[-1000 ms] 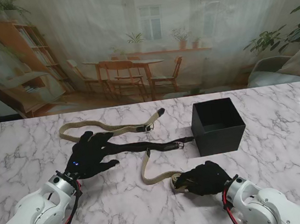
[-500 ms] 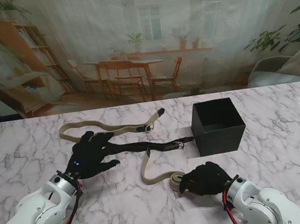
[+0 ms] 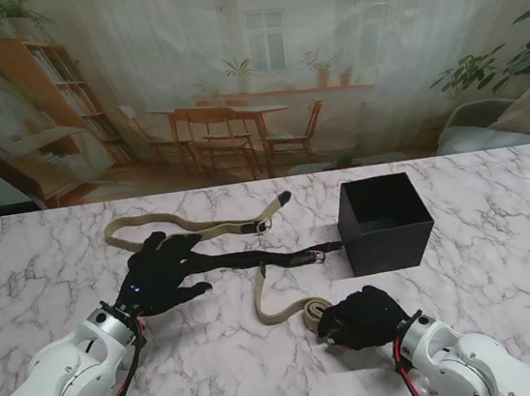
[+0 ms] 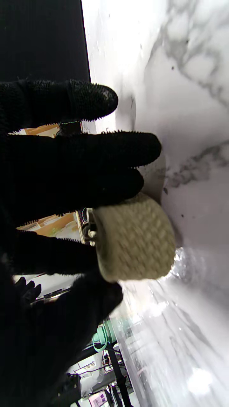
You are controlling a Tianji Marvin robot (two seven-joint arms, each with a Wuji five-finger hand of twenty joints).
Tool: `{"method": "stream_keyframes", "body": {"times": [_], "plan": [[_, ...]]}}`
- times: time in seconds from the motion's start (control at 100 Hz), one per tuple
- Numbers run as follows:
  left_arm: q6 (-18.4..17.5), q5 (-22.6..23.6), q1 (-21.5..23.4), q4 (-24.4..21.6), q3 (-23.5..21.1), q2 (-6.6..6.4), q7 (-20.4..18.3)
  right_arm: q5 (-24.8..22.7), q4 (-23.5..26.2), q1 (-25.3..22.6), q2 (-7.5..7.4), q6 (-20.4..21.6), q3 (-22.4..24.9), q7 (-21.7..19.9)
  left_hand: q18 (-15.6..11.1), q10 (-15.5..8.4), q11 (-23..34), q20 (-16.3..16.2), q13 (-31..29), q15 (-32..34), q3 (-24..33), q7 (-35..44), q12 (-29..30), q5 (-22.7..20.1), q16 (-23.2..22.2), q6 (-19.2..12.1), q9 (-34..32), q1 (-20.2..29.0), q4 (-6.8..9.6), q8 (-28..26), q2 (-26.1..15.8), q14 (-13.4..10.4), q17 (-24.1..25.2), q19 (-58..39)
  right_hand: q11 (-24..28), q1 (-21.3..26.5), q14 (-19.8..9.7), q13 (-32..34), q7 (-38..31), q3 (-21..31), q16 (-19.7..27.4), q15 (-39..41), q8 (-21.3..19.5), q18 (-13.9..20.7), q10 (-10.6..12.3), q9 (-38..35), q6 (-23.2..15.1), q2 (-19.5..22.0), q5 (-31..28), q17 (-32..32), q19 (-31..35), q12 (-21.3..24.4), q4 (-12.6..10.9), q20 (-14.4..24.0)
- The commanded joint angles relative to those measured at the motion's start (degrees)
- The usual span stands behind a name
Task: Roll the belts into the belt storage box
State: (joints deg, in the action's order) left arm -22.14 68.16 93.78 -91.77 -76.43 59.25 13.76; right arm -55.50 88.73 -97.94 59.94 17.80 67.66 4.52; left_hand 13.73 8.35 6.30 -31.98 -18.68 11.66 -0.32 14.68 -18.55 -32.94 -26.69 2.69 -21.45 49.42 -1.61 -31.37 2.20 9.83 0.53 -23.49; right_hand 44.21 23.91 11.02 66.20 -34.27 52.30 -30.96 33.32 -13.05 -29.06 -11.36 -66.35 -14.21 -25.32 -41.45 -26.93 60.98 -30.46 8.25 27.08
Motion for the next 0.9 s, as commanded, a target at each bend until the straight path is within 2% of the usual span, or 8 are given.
{"method": "stream_keyframes", "body": {"times": [0.0,0.2,0.33,0.5,0.56,0.65,0.75,0.89], "plan": [[-0.08,-0.07,-0.1,0.17,0.24,0.07,-0.9,-0.18,-0.88,-0.96,-0.29,0.31,0.05,-1.28,1.84,0.49,-0.68,0.6,0.11,-1.21,-1.24,-0.42,0.47,1.48,-0.34,1.13,2.38,0.26,0.79,0.61,-2.55,0.53,1.08,1.66,-1.87,-4.65,-4.27,-1.22,1.45,-0.4,3.41,-7.76,-3.77,0.74,8.71,-1.42,12.73,-1.01,3.18,1.51,0.45,0.68,-2.74,-0.63],[-0.07,-0.1,-0.04,0.18,0.17,0.09,-0.79,-1.38,2.34,-2.49,-1.06,2.06,2.2,-6.73,1.82,0.42,-0.68,0.62,0.11,-1.2,-1.21,-0.5,0.47,1.62,-0.36,1.14,2.4,0.27,0.79,0.65,-2.58,0.55,1.07,1.66,-3.98,-8.11,-3.85,-5.88,7.62,-6.02,3.67,-10.05,-3.8,4.07,8.51,5.32,14.73,-0.36,16.12,3.69,0.64,0.28,-3.23,0.07],[-0.08,-0.1,-0.03,0.19,0.16,0.09,-0.73,-3.09,5.21,-3.49,-1.77,3.44,3.91,-11.82,1.78,0.36,-0.68,0.63,0.05,-1.17,-1.23,-0.53,0.46,1.66,-0.37,1.18,2.4,0.24,0.79,0.66,-2.62,0.55,1.04,1.65,-4.13,-5.78,-4.58,-8.38,8.97,-4.67,3.62,-11.12,-4.46,7.04,8.83,8.98,17.77,-2.64,17.32,4.54,0.33,-0.97,-4.2,0.32],[-0.08,-0.17,0.0,0.17,0.11,0.1,-0.82,-6.12,7.72,-4.13,-2.48,4.59,5.02,-16.05,1.85,0.42,-0.68,0.64,0.07,-1.19,-1.24,-0.53,0.46,1.65,-0.38,1.19,2.45,0.27,0.79,0.67,-2.57,0.51,1.03,1.65,-3.95,-0.91,-5.77,-10.3,10.28,12.1,2.59,-11.19,-8.15,9.31,9.8,12.93,19.92,-10.16,17.11,4.39,-0.39,-4.52,-6.8,0.31],[-0.07,-0.16,0.0,0.17,0.11,0.1,-0.82,-7.4,8.11,-4.2,-2.59,4.61,5.02,-16.25,1.89,0.39,-0.68,0.64,0.05,-1.19,-1.22,-0.5,0.46,1.58,-0.38,1.22,2.46,0.32,0.8,0.66,-2.58,0.51,1.03,1.64,-4.02,2.67,-6.1,-10.79,10.01,18.16,1.81,-10.71,-10.14,9.97,9.77,14.03,19.39,-14.85,16.74,4.21,-0.4,-9.13,-4.32,0.23],[-0.06,-0.16,-0.01,0.17,0.11,0.09,-0.86,-9.79,8.23,-4.12,-2.72,4.45,4.7,-15.68,1.82,0.39,-0.67,0.65,0.03,-1.17,-1.2,-0.49,0.45,1.58,-0.39,1.16,2.45,0.37,0.8,0.66,-2.58,0.6,1.04,1.64,-2.93,9.38,-6.55,-12.27,7.66,23.72,-0.7,-7.87,-13.47,10.82,9.91,16.83,16.33,-20.72,15.89,4.04,0.13,-15.51,-1.47,0.52],[-0.05,-0.14,-0.02,0.17,0.13,0.08,-0.94,-11.68,7.67,-3.75,-2.79,3.96,3.92,-14.22,1.86,0.39,-0.66,0.66,0.04,-1.16,-1.2,-0.47,0.45,1.56,-0.4,1.19,2.42,0.41,0.8,0.65,-2.58,0.55,1.02,1.63,-0.22,14.37,-6.98,-15.32,3.97,23.94,-4.46,-1.59,-16.62,10.83,9.13,22.61,7.29,-20.66,14.77,3.04,1.89,-19.73,-0.26,1.71],[-0.07,-0.11,-0.06,0.21,0.14,0.08,-0.9,-12.86,6.09,-2.92,-2.73,3.01,2.63,-11.09,1.84,0.4,-0.65,0.67,0.03,-1.16,-1.23,-0.44,0.45,1.56,-0.41,1.21,2.45,0.42,0.79,0.64,-2.53,0.54,1.06,1.63,1.83,19.81,-6.08,-16.24,-1.08,20.04,-10.0,5.26,-18.62,11.36,8.34,24.74,-0.76,-18.14,11.86,1.53,4.66,-21.21,1.65,3.58]]}}
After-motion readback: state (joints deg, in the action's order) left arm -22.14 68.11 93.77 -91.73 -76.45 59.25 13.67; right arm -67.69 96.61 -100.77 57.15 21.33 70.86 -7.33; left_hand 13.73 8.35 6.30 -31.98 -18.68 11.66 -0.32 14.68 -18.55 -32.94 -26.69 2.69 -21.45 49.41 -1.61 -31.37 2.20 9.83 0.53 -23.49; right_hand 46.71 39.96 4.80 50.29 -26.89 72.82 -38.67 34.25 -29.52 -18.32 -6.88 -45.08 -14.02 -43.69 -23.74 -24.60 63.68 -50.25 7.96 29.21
